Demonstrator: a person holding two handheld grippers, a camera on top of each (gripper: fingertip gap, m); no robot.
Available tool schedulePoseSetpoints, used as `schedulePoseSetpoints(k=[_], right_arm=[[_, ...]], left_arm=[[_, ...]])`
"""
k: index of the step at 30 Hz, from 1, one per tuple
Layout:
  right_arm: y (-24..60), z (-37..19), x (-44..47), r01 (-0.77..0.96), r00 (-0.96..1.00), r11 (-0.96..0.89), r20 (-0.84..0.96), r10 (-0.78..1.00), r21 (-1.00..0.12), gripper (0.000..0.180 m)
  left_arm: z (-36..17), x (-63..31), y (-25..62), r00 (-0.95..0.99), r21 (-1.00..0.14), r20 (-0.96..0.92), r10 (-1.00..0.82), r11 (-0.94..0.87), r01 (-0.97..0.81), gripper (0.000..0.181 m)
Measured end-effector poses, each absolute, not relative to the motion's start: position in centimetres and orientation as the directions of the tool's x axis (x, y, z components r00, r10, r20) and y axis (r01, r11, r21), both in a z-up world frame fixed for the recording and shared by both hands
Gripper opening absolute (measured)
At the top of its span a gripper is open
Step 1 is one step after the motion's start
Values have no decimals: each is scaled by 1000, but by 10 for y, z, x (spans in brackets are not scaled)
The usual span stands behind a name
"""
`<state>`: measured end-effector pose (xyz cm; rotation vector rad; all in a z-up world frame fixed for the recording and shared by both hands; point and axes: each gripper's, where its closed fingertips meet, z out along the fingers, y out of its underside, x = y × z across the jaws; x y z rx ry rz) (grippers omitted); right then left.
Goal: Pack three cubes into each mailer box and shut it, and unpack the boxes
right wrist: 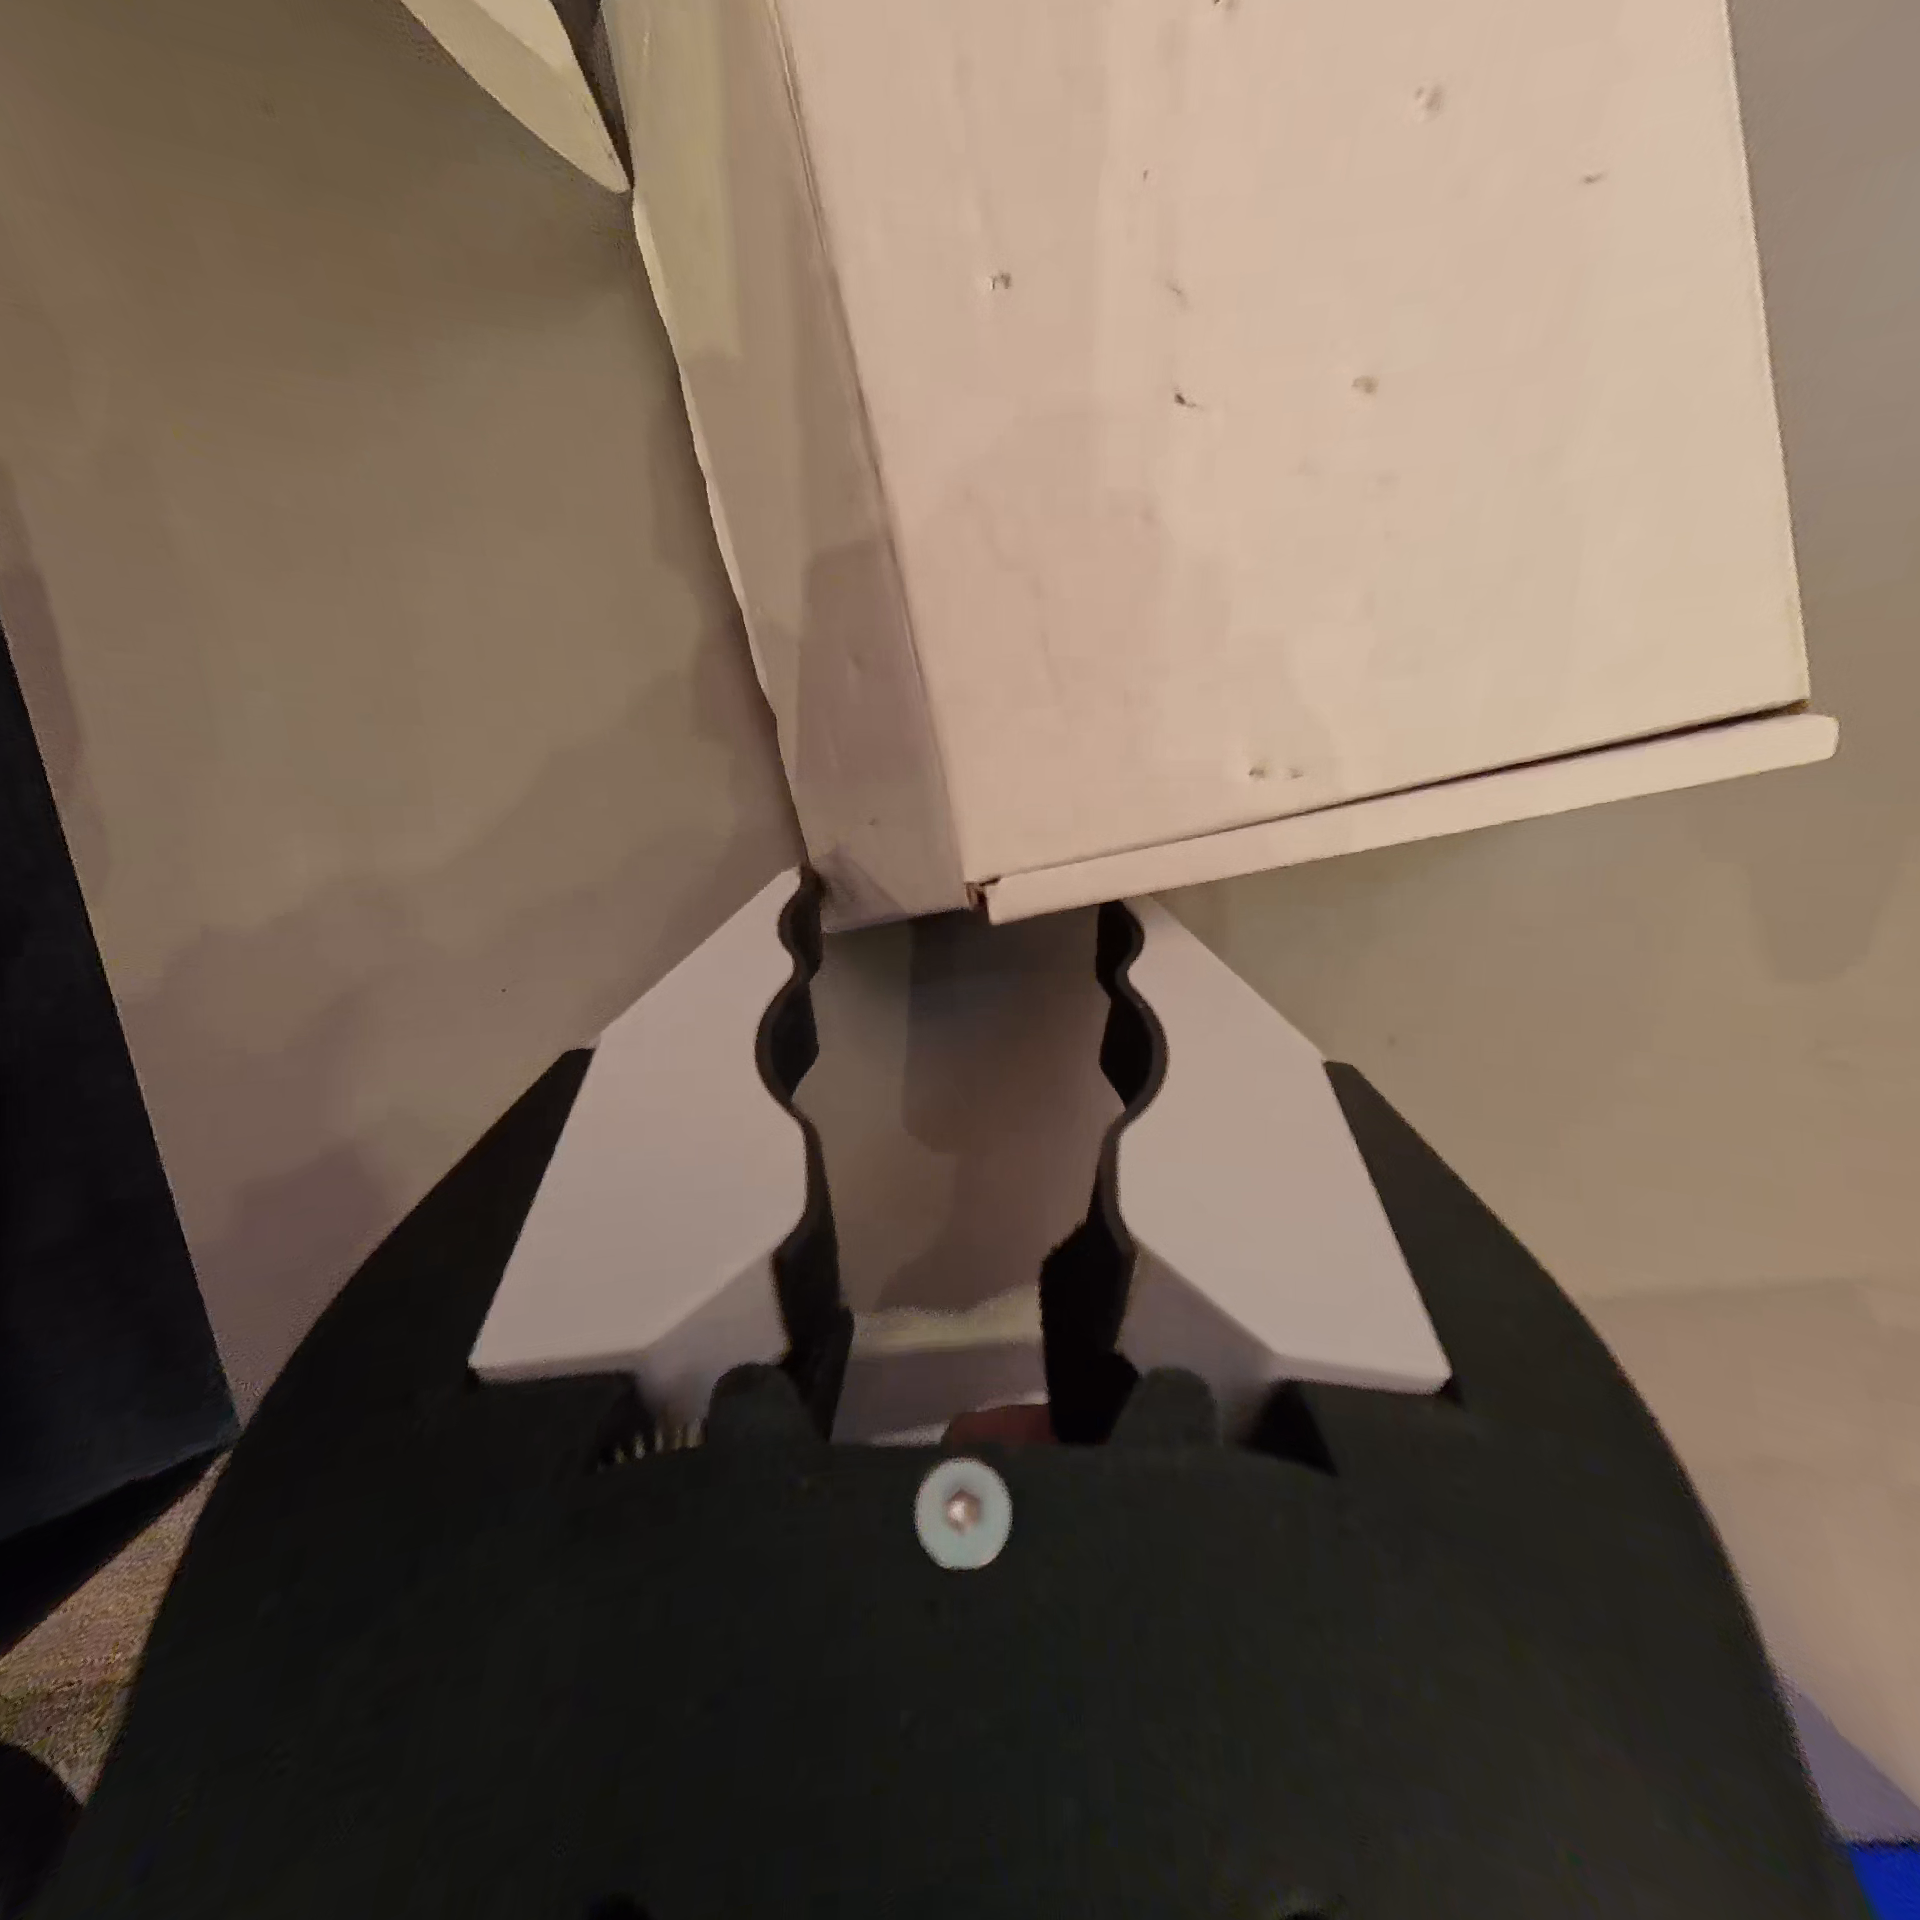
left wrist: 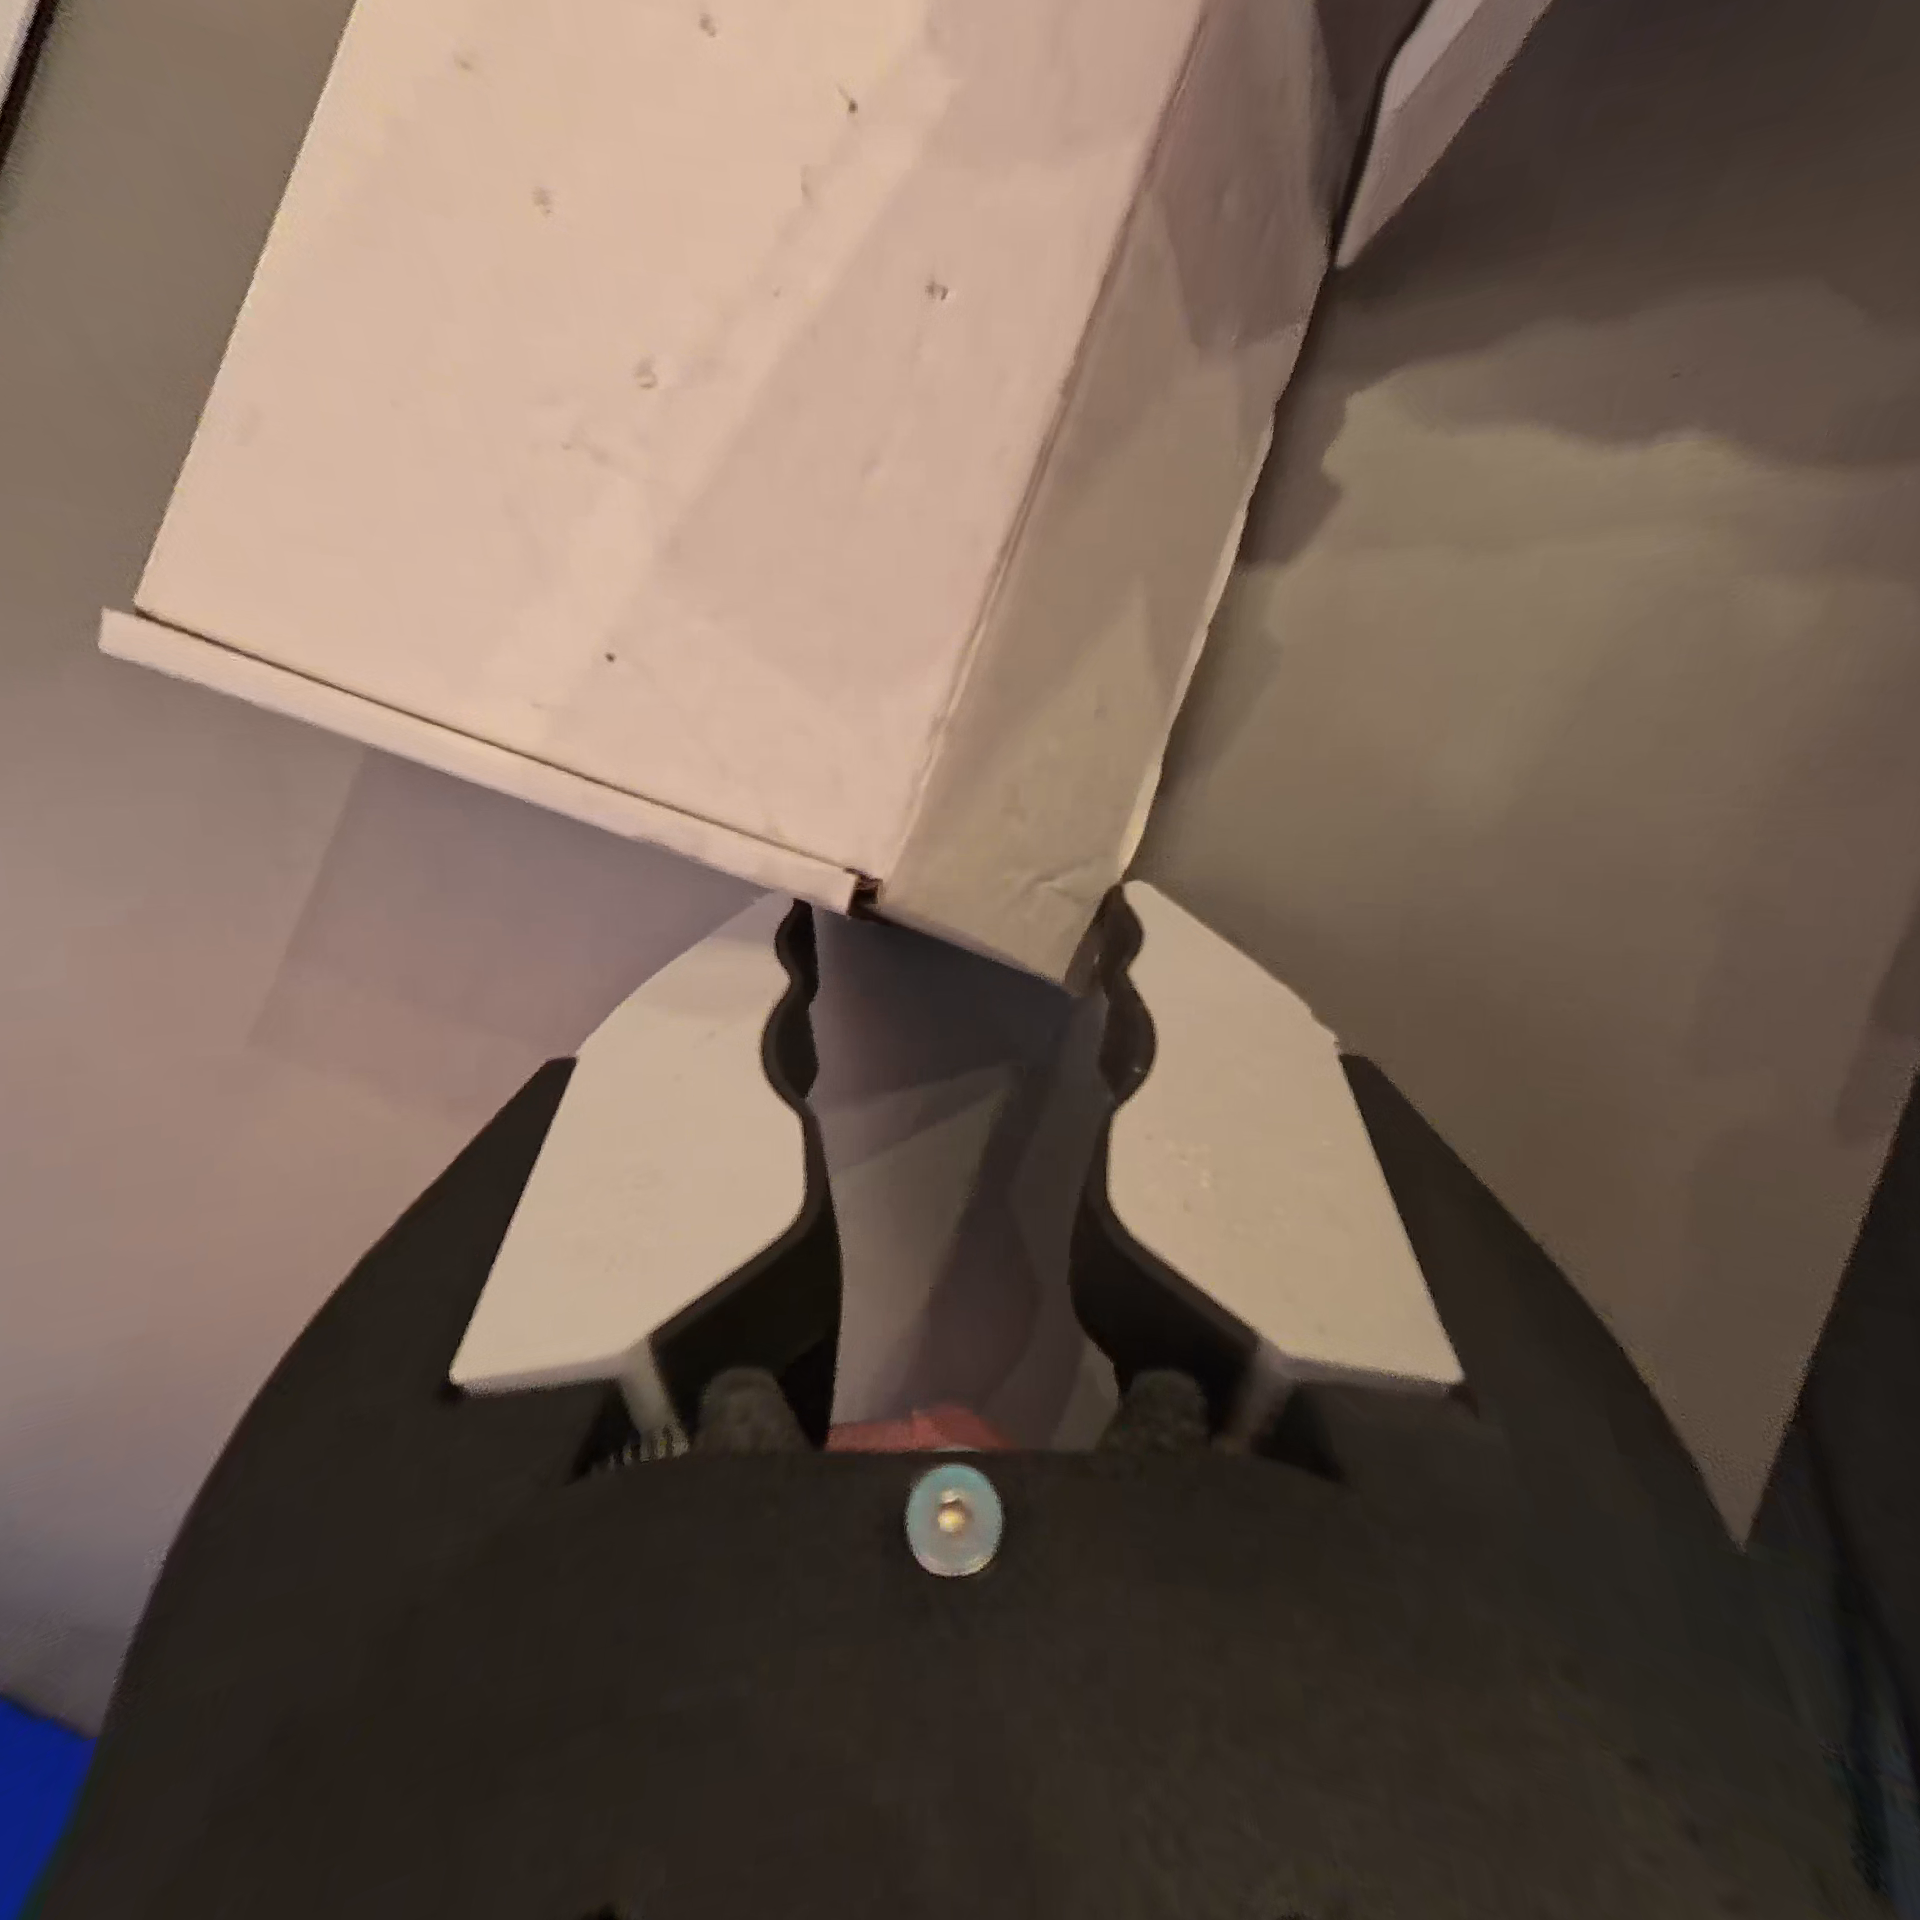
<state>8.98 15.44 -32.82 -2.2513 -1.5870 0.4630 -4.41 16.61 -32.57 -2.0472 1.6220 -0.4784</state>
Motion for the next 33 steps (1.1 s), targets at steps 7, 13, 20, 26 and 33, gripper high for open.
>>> schedulePoseSetpoints(k=[7, 13, 20, 26, 33], right_arm=[[158, -329, 91, 850, 326, -322, -63, 943, -417, 46], [160, -330, 92, 852, 351, -332, -30, 936, -405, 42], [169, -332, 94, 861, 377, -342, 20, 926, -377, 34], [175, -333, 96, 842, 400, -348, 45, 915, -411, 32], [166, -332, 102, 837, 427, -364, 73, 901, -409, 24]], left_arm=[[-328, -44, 174, 210, -551, -110, -971, -117, -827, 47], [-329, -44, 178, 227, -556, -153, -962, -106, -824, 45], [-330, -42, 190, 283, -559, -218, -934, -118, -820, 38], [-330, -41, 198, 314, -561, -240, -919, -133, -817, 35], [-329, -36, 185, 346, -558, -266, -899, -149, -816, 32]])
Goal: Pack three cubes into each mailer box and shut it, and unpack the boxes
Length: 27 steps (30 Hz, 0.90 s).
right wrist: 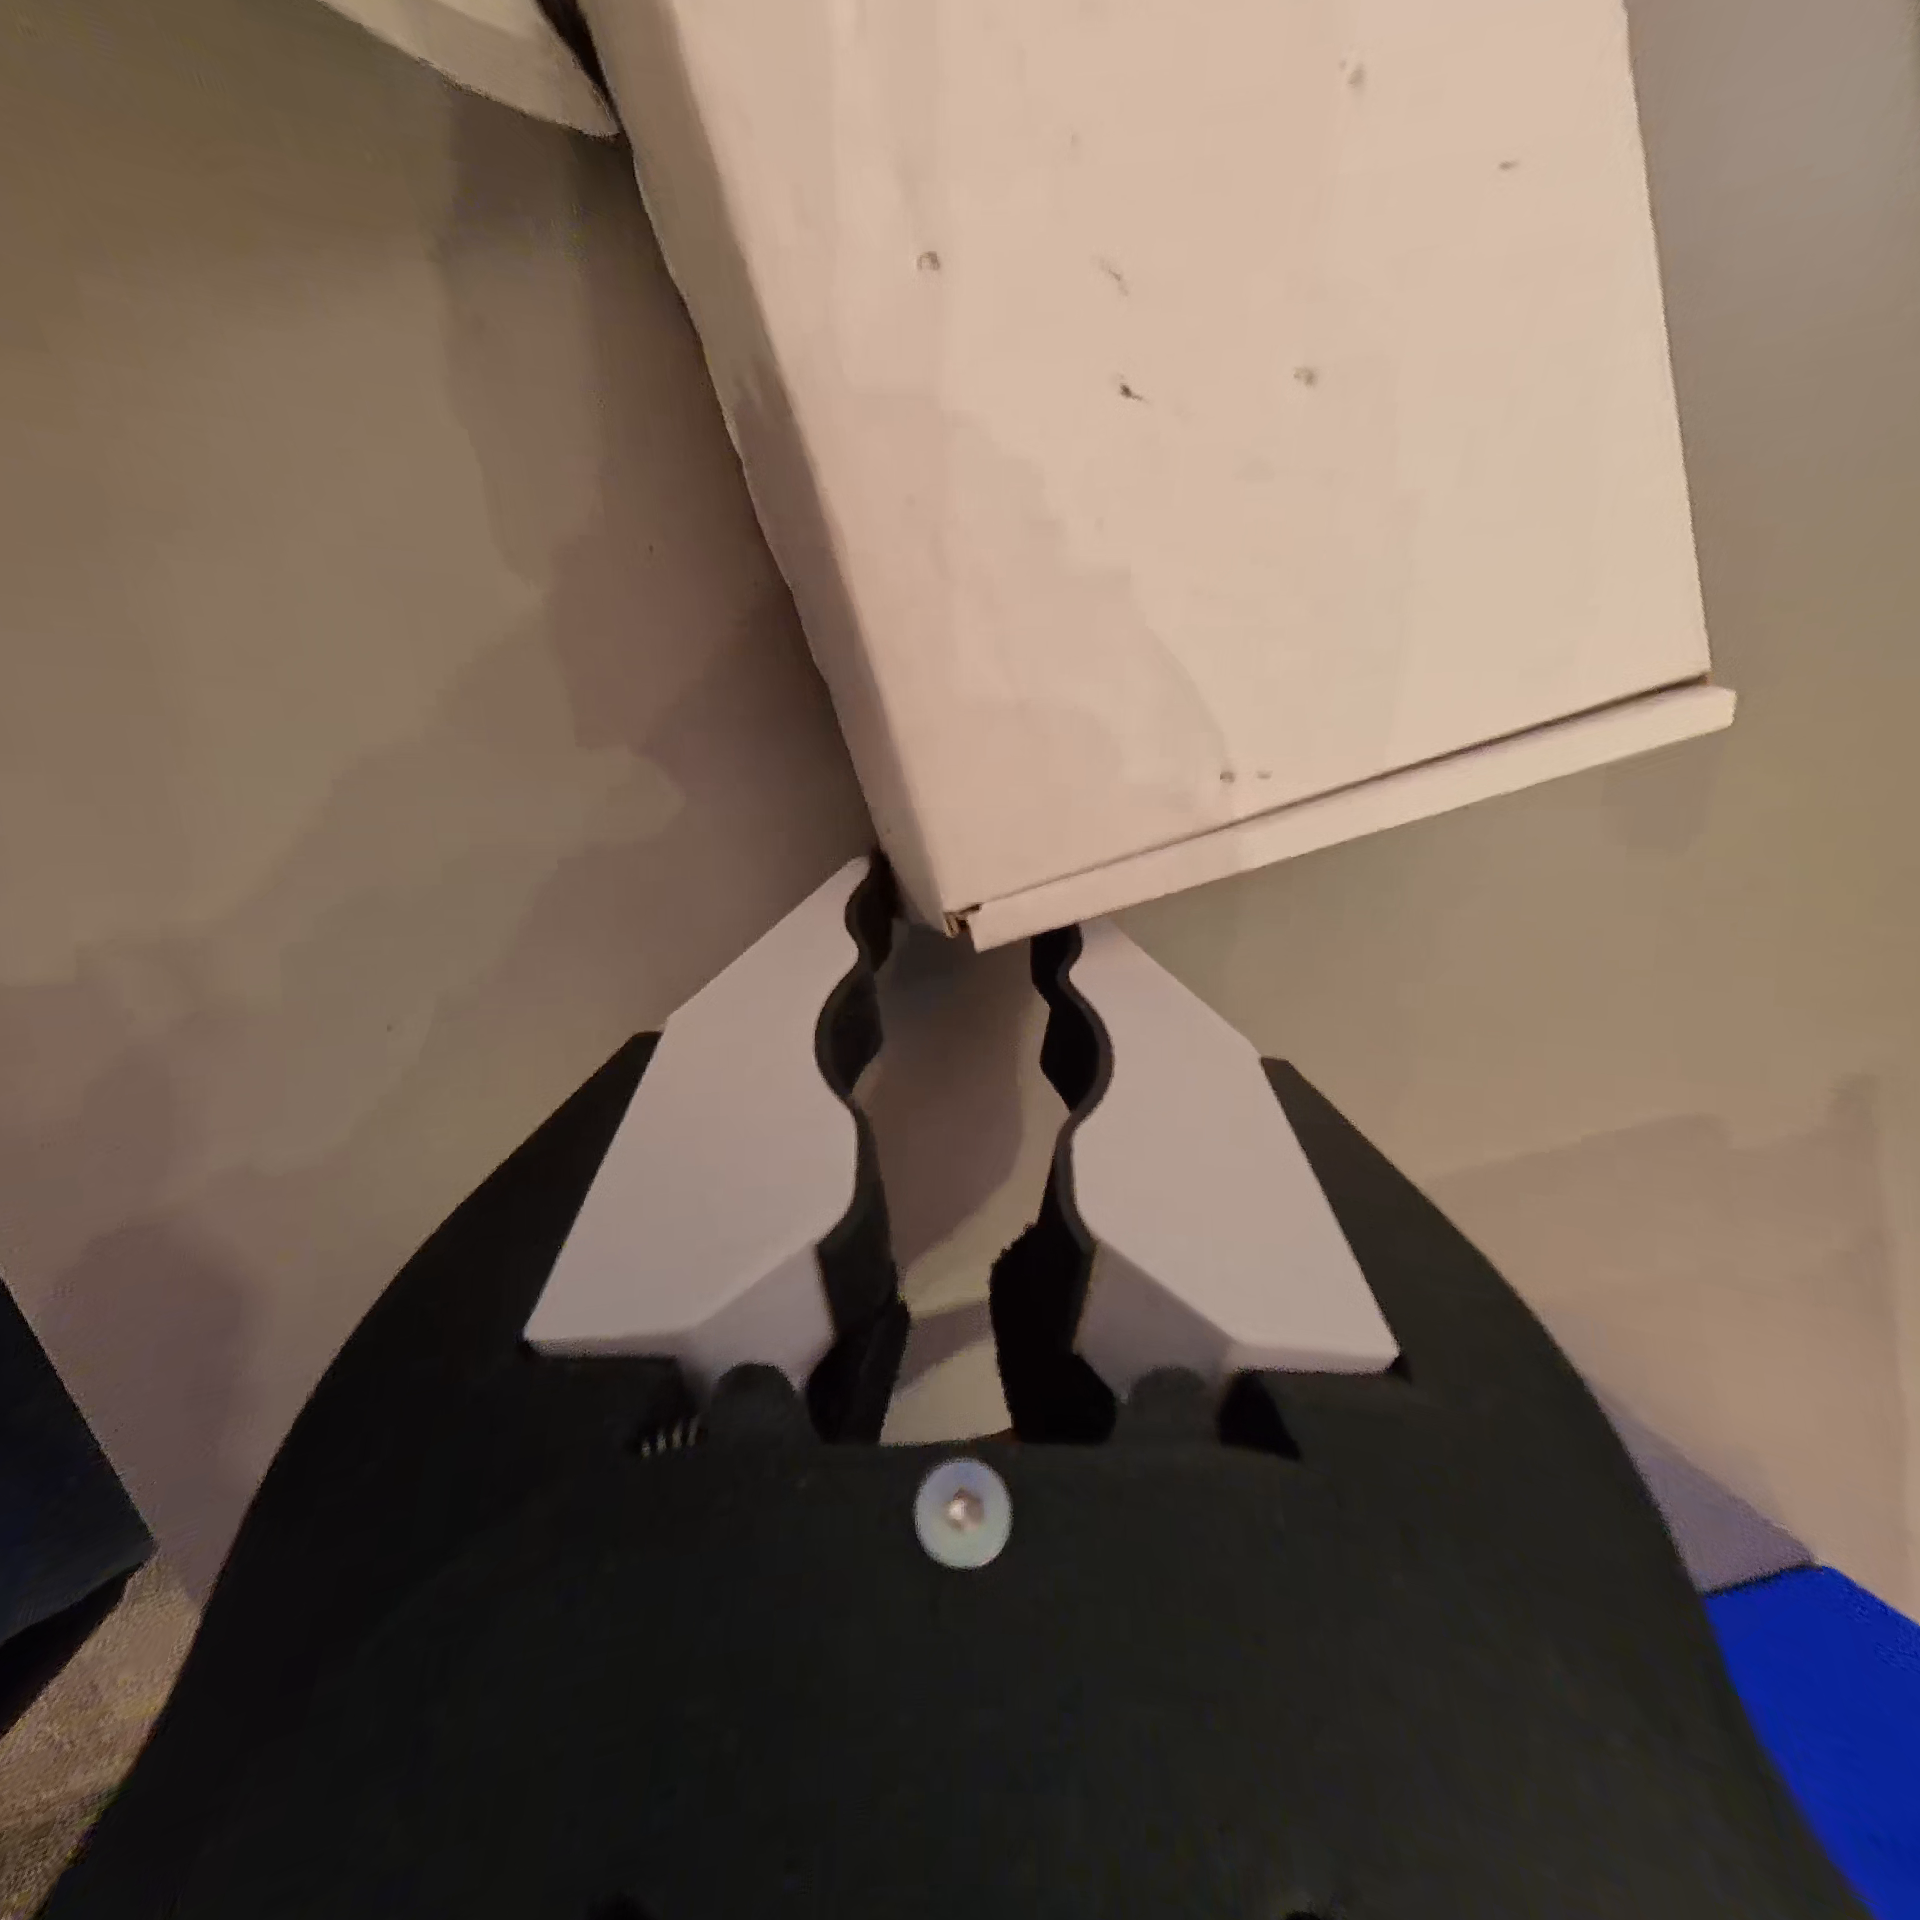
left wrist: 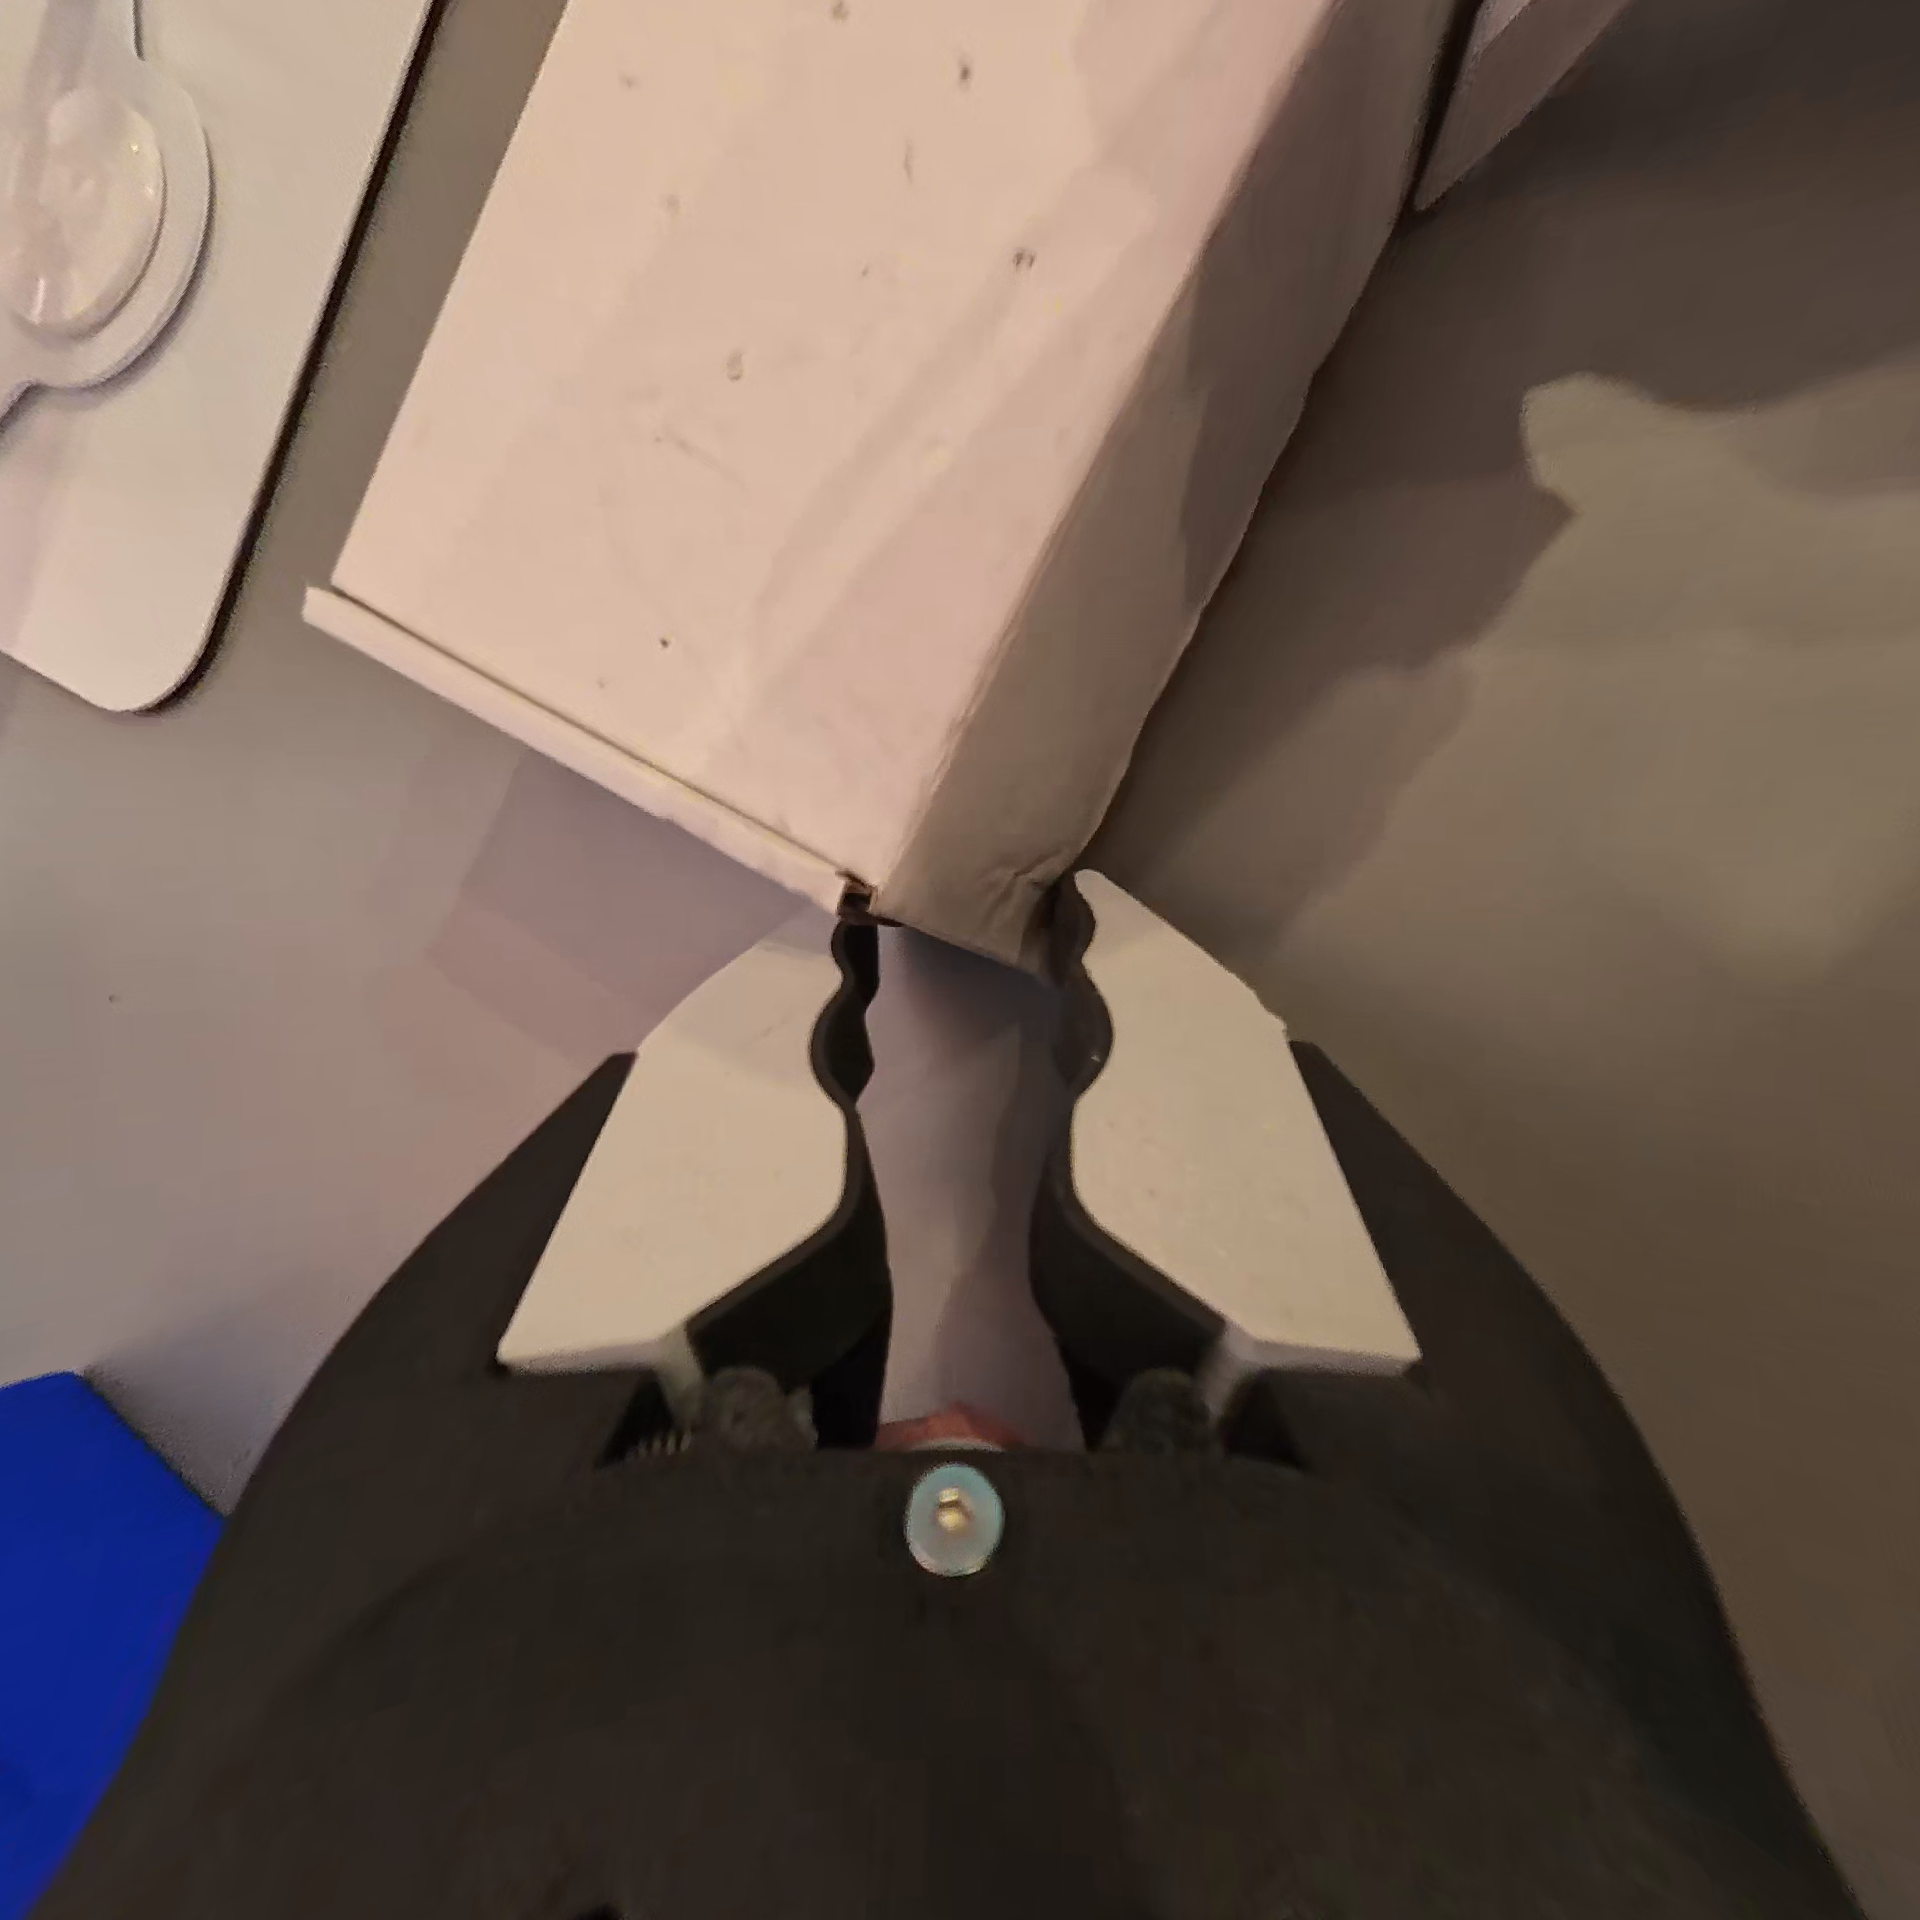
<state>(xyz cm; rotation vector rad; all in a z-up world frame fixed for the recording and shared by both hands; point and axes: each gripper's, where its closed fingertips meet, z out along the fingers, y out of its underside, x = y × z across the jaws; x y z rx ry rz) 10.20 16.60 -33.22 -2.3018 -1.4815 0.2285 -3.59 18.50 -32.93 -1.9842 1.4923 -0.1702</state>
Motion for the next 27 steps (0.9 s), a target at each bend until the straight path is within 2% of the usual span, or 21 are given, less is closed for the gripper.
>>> schedulePoseSetpoints(k=[8, 15, 17, 19, 21, 22, 23, 25, 27], right_arm=[[175, -332, 102, 832, 459, -374, 131, 879, -409, 20], [169, -329, 106, 803, 463, -396, 49, 885, -445, 26], [166, -330, 107, 820, 444, -380, 56, 894, -428, 33], [167, -331, 105, 813, 450, -387, 49, 891, -435, 44], [170, -332, 106, 806, 465, -400, 49, 884, -437, 55], [173, -332, 107, 803, 474, -408, 52, 879, -435, 54], [175, -331, 109, 802, 480, -410, 62, 875, -434, 48], [180, -331, 114, 805, 486, -406, 87, 870, -431, 26], [180, -332, 113, 805, 481, -408, 69, 874, -430, 24]], left_arm=[[-330, -37, 197, 453, -573, -278, -847, -233, -786, 26], [-329, -34, 174, 315, -574, -152, -937, -175, -799, 28], [-329, -32, 168, 278, -592, -114, -954, -159, -790, 30], [-330, -31, 170, 278, -593, -120, -953, -155, -790, 43], [-331, -28, 172, 278, -585, -144, -950, -145, -798, 37], [-331, -28, 174, 274, -580, -167, -947, -131, -804, 27], [-332, -27, 174, 262, -578, -171, -950, -119, -807, 27], [-332, -27, 178, 272, -579, -179, -946, -122, -806, 24], [-332, -27, 182, 279, -574, -201, -939, -118, -810, 19]])
